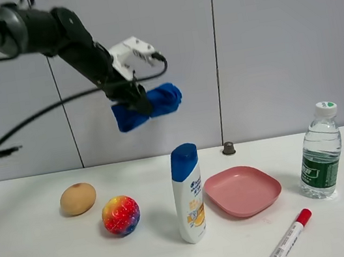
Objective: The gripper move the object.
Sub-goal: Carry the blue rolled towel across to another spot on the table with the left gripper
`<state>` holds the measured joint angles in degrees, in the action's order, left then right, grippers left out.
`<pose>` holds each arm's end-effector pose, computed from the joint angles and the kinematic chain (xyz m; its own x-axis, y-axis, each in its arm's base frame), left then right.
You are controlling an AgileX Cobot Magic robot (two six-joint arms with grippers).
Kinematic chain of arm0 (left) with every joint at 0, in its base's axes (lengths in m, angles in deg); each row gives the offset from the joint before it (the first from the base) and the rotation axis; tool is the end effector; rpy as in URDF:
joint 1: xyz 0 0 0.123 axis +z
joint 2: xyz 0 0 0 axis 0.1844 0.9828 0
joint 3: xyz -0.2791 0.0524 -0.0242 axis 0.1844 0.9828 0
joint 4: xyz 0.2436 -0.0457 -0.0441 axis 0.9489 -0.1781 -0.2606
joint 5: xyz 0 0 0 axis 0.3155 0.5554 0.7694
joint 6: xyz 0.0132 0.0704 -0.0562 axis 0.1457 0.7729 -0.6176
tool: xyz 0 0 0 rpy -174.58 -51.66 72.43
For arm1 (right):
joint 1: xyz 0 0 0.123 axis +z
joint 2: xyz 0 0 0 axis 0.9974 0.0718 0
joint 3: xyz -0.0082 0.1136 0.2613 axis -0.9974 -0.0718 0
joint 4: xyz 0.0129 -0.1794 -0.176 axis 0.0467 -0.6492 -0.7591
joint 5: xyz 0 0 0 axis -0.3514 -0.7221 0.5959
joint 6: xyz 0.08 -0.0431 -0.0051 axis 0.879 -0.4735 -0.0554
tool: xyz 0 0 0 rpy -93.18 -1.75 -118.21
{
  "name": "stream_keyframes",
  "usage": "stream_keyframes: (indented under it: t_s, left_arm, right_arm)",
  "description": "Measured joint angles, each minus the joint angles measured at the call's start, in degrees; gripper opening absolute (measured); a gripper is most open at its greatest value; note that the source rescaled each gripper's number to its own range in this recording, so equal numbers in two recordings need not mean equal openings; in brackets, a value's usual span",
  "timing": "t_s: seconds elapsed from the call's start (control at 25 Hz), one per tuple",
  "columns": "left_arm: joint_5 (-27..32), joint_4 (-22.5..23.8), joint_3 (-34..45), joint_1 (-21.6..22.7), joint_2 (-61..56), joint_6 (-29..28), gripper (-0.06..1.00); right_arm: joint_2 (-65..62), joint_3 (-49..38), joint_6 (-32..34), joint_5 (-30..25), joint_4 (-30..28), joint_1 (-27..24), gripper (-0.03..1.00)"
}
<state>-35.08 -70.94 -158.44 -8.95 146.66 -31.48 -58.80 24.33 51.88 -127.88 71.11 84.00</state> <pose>0.4978 -0.1984 0.2412 -0.2598 0.7289 -0.6334 0.7963 0.5327 0.2865 -0.0052 0.0069 0.2772 -0.4538 -0.0003 -0.8911 -0.0397 0.9990 0.0199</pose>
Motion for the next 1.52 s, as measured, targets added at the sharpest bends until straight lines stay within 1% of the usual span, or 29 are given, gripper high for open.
stream_keyframes:
  t_s: [0.08, 0.2, 0.32, 0.4, 0.48, 0.56, 0.72, 0.8, 0.84, 0.96, 1.12, 1.32, 1.4, 1.52]
  left_arm:
    - [2.89, 2.21, 0.0, 0.0, -3.82, -3.91, 0.0]
    - [9.85, 5.49, 0.0, 0.0, -10.18, -12.03, 0.0]
    - [18.0, 9.27, 0.0, 0.0, -16.19, -19.24, 0.0]
    - [22.14, 12.48, 0.0, 0.09, -19.78, -23.27, 0.0]
    - [23.7, 14.43, 0.0, 0.67, -23.03, -27.06, 0.0]
    - [23.93, 15.93, 0.0, 1.85, -26.4, -30.95, 0.0]
    - [24.09, 17.28, 0.56, 4.81, -32.06, -40.06, 0.0]
    - [24.14, 17.47, 3.53, 5.4, -35.37, -42.3, 0.0]
    - [24.14, 17.74, 5.51, 5.4, -37.47, -42.97, 0.0]
    - [24.17, 18.45, 14.68, 5.4, -43.89, -46.27, 0.0]
    - [24.12, 19.31, 31.3, 5.4, -51.61, -54.11, 0.0]
    - [24.02, 19.1, 50.65, 5.4, -54.47, -64.99, 0.0]
    - [21.16, 18.99, 57.29, 5.4, -54.47, -68.82, 0.0]
    - [13.32, 18.85, 64.65, 5.4, -54.49, -74.18, 0.0]
  right_arm:
    - [0.0, 0.0, 0.0, 0.0, 0.0, 0.0, 1.0]
    - [0.0, 0.0, 0.0, 0.0, 0.0, 0.0, 1.0]
    - [0.0, 0.0, 0.0, 0.0, 0.0, 0.0, 1.0]
    - [0.0, 0.0, 0.0, 0.0, 0.0, 0.0, 1.0]
    - [0.0, 0.0, 0.0, 0.0, 0.0, 0.0, 1.0]
    - [0.0, 0.0, 0.0, 0.0, 0.0, 0.0, 1.0]
    - [0.0, 0.0, 0.0, 0.0, 0.0, 0.0, 1.0]
    - [0.0, 0.0, 0.0, 0.0, 0.0, 0.0, 1.0]
    - [0.0, 0.0, 0.0, 0.0, 0.0, 0.0, 1.0]
    - [0.0, 0.0, 0.0, 0.0, 0.0, 0.0, 1.0]
    - [0.0, 0.0, 0.0, 0.0, 0.0, 0.0, 1.0]
    - [0.0, 0.0, 0.0, 0.0, 0.0, 0.0, 1.0]
    - [0.0, 0.0, 0.0, 0.0, 0.0, 0.0, 1.0]
    - [0.0, 0.0, 0.0, 0.0, 0.0, 0.0, 1.0]
